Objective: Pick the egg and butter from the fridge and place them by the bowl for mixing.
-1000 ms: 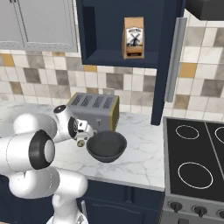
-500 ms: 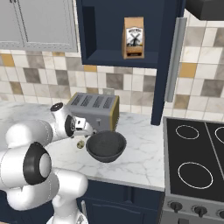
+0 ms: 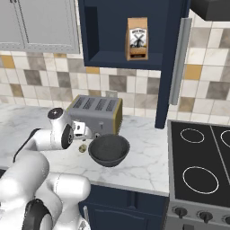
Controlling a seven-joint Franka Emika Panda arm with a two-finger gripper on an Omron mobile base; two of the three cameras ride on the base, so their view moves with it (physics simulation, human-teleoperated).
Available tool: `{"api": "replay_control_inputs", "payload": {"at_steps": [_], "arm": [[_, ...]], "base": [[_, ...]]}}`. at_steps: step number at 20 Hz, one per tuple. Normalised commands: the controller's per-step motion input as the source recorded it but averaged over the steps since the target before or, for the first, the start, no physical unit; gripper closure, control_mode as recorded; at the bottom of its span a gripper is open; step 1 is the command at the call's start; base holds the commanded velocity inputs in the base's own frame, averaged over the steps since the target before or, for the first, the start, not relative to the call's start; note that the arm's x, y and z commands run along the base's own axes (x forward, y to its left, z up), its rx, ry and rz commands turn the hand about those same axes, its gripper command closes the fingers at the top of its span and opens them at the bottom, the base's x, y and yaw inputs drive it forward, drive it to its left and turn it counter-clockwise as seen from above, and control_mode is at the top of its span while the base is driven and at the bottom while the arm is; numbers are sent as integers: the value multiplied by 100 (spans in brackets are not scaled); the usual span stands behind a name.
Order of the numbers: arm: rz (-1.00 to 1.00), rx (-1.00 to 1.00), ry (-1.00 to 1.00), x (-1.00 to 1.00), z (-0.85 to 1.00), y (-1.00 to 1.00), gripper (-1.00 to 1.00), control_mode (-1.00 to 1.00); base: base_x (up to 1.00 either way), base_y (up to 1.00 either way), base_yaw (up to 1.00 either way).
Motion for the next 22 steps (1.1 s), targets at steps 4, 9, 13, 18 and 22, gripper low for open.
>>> {"api": "replay_control_inputs", "payload": {"at_steps": [4,9,13,18,22], "arm": [[6,8,0,-50,39,-1,-100,-100],[0,0,9,-42,41,0,-100,-100],[0,0,10,-46,37,0,-100,-100],[0,-1,7,-46,34,0,-100,-100],[0,-1,4,-39,20,0,-100,-100]], "base": [[0,0,0],[0,0,0],[0,0,0],[0,0,0],[0,0,0]]}}
